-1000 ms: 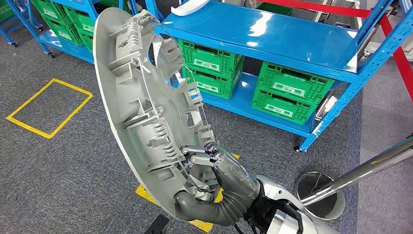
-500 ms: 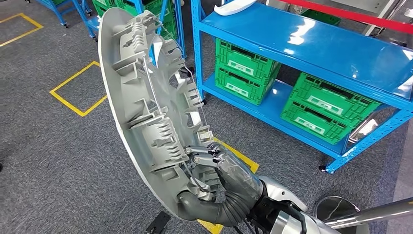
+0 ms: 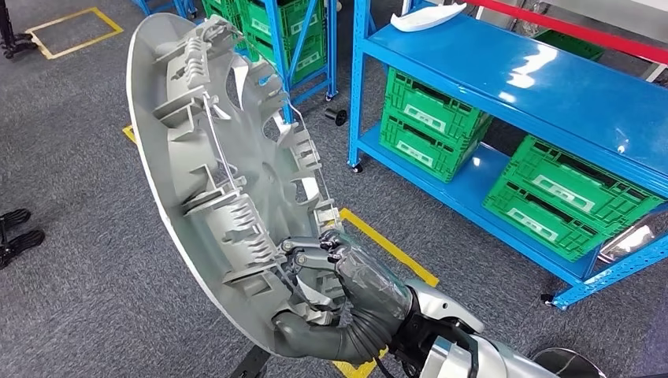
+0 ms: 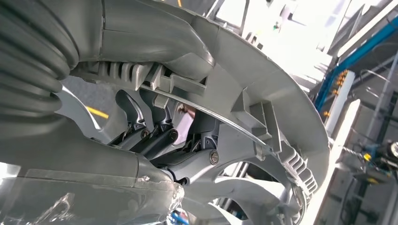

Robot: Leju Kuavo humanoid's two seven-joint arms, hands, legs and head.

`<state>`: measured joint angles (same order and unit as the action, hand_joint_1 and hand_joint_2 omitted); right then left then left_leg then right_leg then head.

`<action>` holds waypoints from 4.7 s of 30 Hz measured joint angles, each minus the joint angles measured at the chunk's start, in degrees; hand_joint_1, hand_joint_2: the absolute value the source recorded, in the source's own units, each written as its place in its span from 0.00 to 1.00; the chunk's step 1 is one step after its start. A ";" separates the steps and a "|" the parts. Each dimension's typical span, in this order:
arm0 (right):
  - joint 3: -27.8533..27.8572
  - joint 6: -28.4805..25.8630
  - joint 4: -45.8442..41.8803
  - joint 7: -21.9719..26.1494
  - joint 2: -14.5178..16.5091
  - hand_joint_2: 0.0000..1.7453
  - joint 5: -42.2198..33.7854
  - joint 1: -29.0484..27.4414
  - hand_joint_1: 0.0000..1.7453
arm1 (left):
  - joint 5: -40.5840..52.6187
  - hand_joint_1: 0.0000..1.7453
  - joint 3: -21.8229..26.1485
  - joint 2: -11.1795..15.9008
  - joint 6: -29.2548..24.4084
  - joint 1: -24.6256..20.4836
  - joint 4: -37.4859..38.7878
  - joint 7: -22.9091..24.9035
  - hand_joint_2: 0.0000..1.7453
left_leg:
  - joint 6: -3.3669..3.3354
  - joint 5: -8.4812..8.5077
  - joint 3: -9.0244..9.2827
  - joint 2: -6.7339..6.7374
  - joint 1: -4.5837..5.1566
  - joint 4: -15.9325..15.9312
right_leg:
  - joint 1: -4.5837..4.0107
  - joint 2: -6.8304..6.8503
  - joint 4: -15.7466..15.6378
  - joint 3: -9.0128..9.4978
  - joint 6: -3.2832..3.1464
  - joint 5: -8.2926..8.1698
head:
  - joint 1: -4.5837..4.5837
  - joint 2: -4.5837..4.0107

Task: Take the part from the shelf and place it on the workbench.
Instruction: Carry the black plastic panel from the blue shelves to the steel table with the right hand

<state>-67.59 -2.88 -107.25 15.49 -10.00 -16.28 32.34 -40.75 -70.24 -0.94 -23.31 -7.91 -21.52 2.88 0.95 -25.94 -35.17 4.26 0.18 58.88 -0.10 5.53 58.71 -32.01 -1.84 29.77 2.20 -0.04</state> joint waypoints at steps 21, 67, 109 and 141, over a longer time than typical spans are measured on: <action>-0.26 0.08 -0.48 -0.04 -0.07 1.00 0.29 0.19 1.00 | -0.10 0.00 0.01 -0.49 0.28 0.35 0.63 -0.25 1.00 | 0.71 -1.68 -2.57 -8.44 -1.04 3.29 | 0.96 -7.30 -0.68 -1.70 -0.82 -2.44 | -1.59 -0.01; -0.66 0.20 -0.67 -0.02 0.00 1.00 0.33 0.32 1.00 | 0.19 0.00 -0.27 -0.68 -0.22 0.15 1.57 0.55 1.00 | -1.76 0.44 -1.03 -2.73 -0.38 0.25 | 0.29 -0.91 0.64 -0.08 1.50 0.89 | -0.49 -0.01; -0.79 0.34 -0.95 0.15 -0.38 1.00 0.07 0.73 1.00 | 0.41 0.00 -1.06 -0.91 -0.09 -0.32 1.54 0.66 1.00 | -2.72 -0.21 -0.03 -9.08 -0.06 0.37 | -0.33 -7.51 8.42 -7.35 -0.25 -0.97 | -2.50 -0.01; -0.74 0.37 -0.92 0.11 -0.46 1.00 0.01 0.90 1.00 | 1.34 0.00 -1.08 -0.92 -0.21 -0.91 1.52 3.52 1.00 | -2.90 -0.58 -0.26 -9.17 -0.28 0.82 | -0.40 -7.35 7.14 -6.92 0.11 -1.66 | -2.92 -0.01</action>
<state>-68.33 -2.51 -108.17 15.61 -10.47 -16.27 33.24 -39.41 -71.32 -1.86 -23.52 -8.82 -20.00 6.40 -1.94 -26.52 -35.43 -4.90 -0.10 59.70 -0.49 -1.81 65.85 -38.93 -1.73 28.11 -0.72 -0.04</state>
